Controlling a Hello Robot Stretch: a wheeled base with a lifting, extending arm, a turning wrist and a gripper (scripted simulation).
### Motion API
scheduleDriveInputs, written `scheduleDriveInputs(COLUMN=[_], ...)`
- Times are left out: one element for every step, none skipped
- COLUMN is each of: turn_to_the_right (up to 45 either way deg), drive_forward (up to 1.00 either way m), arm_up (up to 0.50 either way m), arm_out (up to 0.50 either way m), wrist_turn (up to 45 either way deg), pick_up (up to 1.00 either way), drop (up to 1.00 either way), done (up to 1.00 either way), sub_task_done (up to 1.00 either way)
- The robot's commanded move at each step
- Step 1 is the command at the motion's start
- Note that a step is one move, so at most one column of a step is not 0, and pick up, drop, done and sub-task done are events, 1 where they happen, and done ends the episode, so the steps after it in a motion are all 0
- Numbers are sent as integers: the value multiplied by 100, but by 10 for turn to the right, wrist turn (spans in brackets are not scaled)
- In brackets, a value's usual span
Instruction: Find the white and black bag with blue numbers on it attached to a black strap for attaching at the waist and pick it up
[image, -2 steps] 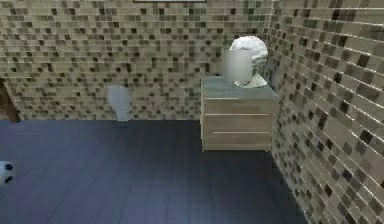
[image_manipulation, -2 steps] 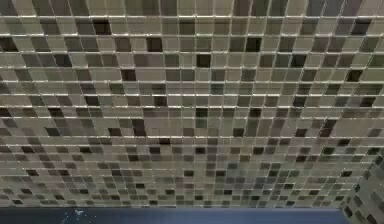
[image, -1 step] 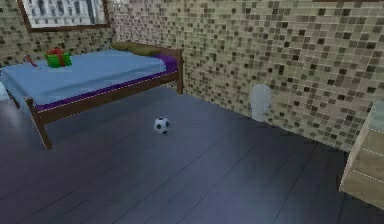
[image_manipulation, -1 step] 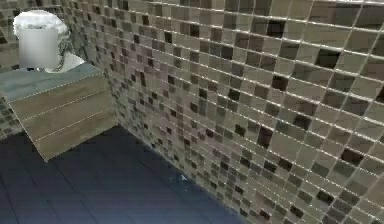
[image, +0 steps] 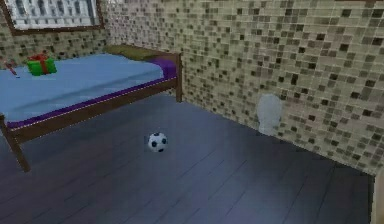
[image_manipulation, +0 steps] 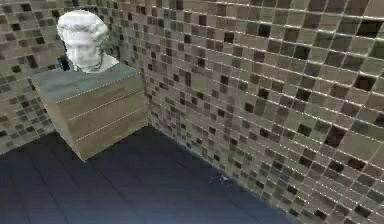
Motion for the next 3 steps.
scheduleDriveInputs(turn_to_the_right=[-450,-120,0], drive_forward=[0,0,15], arm_up=[0,0,0], arm_out=[0,0,0], wrist_turn=[0,0,0], pick_up=[0,0,0], drop=[0,0,0], done=[0,0,0], sub_task_done=[0,0,0])
